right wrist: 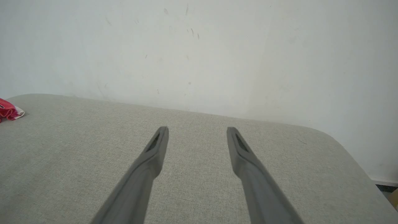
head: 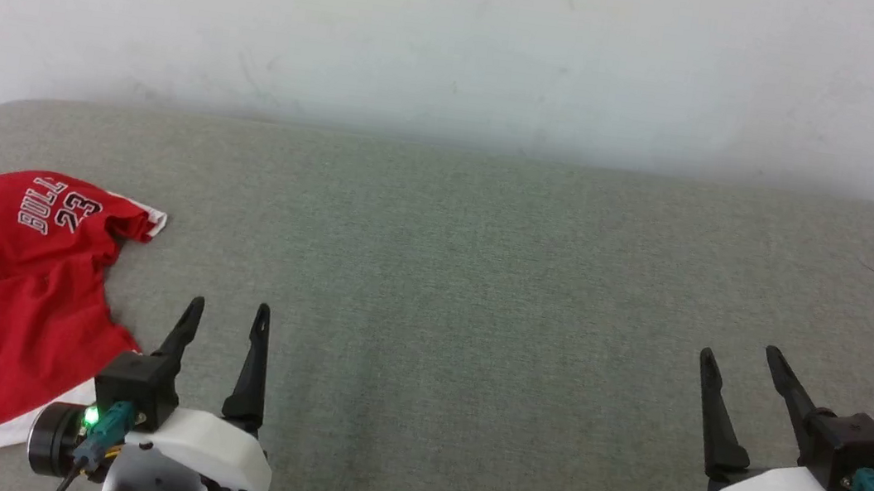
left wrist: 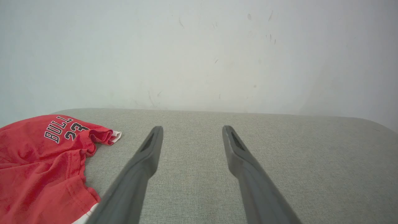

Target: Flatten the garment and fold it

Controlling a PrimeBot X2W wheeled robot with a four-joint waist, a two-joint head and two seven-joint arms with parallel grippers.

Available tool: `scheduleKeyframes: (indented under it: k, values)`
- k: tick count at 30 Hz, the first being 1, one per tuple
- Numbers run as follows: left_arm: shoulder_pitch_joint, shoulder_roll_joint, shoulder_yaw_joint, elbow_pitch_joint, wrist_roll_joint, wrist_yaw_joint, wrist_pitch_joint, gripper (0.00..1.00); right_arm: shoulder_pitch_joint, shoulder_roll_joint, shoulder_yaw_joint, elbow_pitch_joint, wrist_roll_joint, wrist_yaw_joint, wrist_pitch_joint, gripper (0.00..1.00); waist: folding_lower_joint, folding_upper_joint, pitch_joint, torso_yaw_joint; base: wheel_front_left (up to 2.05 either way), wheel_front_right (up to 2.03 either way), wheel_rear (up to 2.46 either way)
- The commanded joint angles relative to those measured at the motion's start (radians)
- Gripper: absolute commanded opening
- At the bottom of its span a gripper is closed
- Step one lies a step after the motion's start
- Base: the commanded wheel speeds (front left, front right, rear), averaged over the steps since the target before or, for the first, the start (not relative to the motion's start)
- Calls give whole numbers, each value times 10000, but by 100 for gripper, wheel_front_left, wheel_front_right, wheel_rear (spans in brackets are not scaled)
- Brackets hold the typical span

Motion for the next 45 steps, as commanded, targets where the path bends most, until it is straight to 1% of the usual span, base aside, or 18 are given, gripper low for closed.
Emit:
scheduleKeyframes:
  k: [1,9,18,35,36,37,45]
  values:
    - [-174,-7,-20,21,-98,81,-80,100,-33,14,-23,-1,53,-3,-113,100,0,0,5,126,0,0,0]
    - [-160,-8,15,42,-259,118,-246,100,-12,17,24,-59,57,-4,-231,100,0,0,15,637,0,0,0]
    - [-106,-10,41,159,-162,135,-435,100,14,20,95,-63,54,-5,-344,100,0,0,61,1321,0,0,0]
    - [-142,-13,-12,311,-552,331,-790,100,-39,25,167,-282,-220,-6,-452,100,0,0,290,2911,0,0,0]
    - [-142,-13,-12,311,-552,331,-790,100,-39,25,167,-282,-220,-6,-452,100,0,0,290,2911,0,0,0]
    - [-140,-13,-14,324,-607,355,-831,100,-60,26,177,-305,-248,-7,-458,100,0,0,307,3086,0,0,0]
    - [-159,-14,52,330,-765,418,-999,100,-168,29,194,-317,-355,-7,-526,100,0,0,406,3669,0,0,0]
